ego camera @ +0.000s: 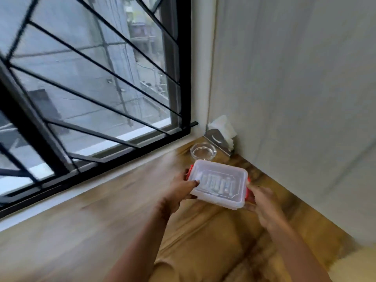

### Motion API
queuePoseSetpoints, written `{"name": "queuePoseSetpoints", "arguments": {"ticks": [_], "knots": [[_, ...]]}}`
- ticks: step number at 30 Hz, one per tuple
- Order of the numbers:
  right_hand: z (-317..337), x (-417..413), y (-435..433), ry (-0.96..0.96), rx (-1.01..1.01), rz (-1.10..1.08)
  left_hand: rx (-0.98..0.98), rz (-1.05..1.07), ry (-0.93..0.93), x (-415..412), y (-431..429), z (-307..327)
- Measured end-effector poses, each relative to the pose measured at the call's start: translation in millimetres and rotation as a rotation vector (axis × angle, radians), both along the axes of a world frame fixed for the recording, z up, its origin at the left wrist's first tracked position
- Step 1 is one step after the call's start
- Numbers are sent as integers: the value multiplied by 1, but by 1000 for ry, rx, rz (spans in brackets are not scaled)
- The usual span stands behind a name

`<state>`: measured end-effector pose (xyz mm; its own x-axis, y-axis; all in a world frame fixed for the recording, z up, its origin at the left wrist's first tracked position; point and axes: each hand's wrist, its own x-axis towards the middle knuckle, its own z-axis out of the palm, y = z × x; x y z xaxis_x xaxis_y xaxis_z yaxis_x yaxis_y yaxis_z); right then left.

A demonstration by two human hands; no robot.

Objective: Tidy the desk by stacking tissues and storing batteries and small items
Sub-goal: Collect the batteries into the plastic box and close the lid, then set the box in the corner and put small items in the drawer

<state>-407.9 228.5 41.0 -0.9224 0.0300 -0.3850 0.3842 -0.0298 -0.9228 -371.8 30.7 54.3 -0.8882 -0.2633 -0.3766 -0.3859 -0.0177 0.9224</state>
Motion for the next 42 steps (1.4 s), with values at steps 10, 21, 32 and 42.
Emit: {"name": "queuePoseSetpoints", "arguments": {"ticks": [10,21,32,42], "knots": [[-18,-55,60,-76,-126,-193,-223,-152,43,-107,59,-19],[-31,-76,60,-116,-289,-274,-250,-11,55,-144,83,-28],[-37,-85,72,-102,-255,-225,-308,17,54,-141,95,-30],[-29,-68,61,6,-91,-142,-324,210,214,-79,92,-17]]}}
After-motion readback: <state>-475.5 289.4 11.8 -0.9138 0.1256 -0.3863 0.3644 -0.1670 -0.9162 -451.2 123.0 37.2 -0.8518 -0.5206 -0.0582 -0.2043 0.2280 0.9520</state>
